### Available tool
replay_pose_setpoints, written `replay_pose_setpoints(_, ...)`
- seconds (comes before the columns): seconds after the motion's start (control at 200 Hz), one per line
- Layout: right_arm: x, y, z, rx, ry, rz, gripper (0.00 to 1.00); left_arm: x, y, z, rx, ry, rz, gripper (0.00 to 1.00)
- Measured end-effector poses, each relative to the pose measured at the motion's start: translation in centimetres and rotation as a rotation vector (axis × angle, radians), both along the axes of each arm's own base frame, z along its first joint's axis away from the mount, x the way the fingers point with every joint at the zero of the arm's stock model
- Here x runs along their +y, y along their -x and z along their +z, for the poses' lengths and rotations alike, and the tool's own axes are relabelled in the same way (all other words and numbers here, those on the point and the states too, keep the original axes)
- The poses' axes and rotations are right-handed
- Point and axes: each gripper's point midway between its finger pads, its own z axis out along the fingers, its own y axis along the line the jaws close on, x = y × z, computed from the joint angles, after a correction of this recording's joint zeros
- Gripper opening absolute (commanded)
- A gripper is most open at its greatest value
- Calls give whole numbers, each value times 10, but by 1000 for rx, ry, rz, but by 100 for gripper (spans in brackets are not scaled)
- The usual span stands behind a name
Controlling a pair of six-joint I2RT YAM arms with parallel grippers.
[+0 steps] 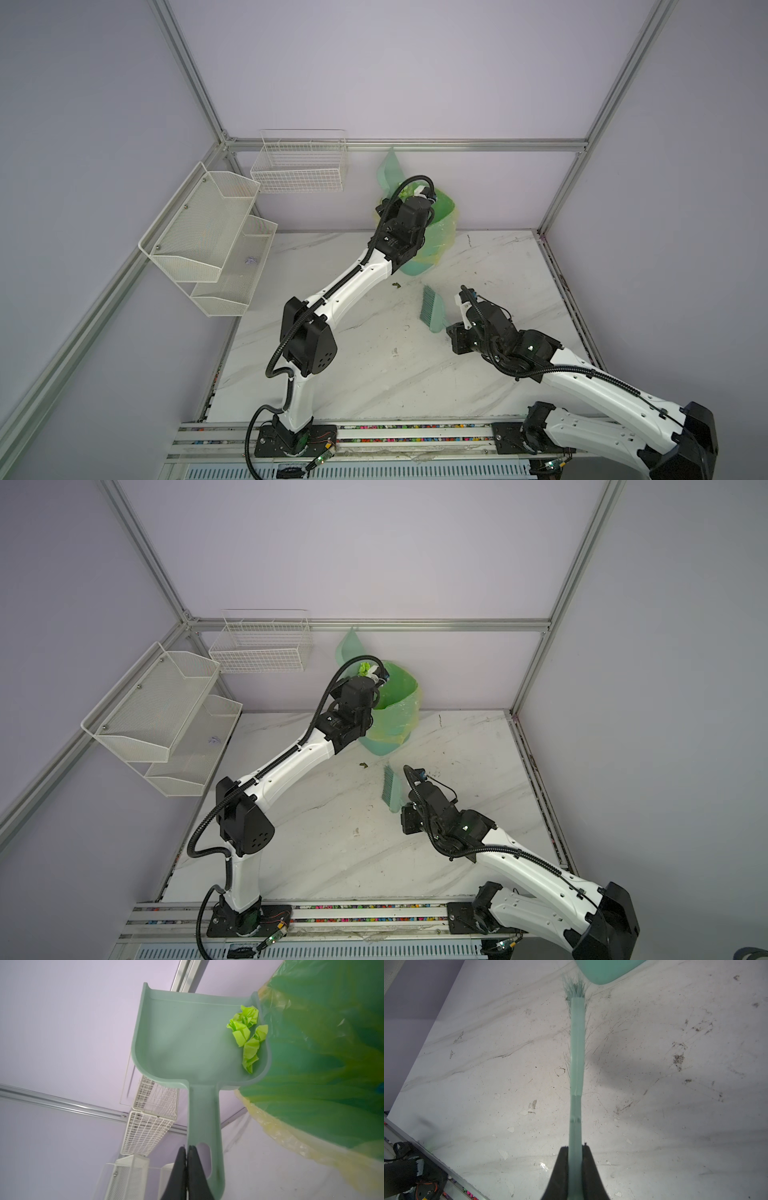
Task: Sweep away the paper scraps from the table
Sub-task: 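Raise and tip the dustpan over the green bin with the left gripper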
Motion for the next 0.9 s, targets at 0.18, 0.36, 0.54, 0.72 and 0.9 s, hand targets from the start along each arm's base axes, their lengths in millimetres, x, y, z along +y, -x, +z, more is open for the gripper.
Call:
replay_pose_setpoints(0.18, 0, 0, 0, 0, 0, -1, 0, -34, 6, -24, 37, -137, -63, 0)
replay_pose_setpoints(0.36, -2, 1, 2, -4, -4, -4, 0, -37, 6, -17, 3, -159, -68, 0)
replay_pose_setpoints(0.54, -2, 1, 5, -10, -12, -6, 0, -28, 9, -14, -15, -195, -77, 0)
replay_pose_setpoints(0.72, -2, 1, 5, -10, -11, -6, 0, -25, 17, -45, 35, -298, -119, 0)
replay_pose_setpoints(0.9, -4, 2, 6, -9, -7, -8, 0, -29, 16, -49, 21, -379, -147, 0)
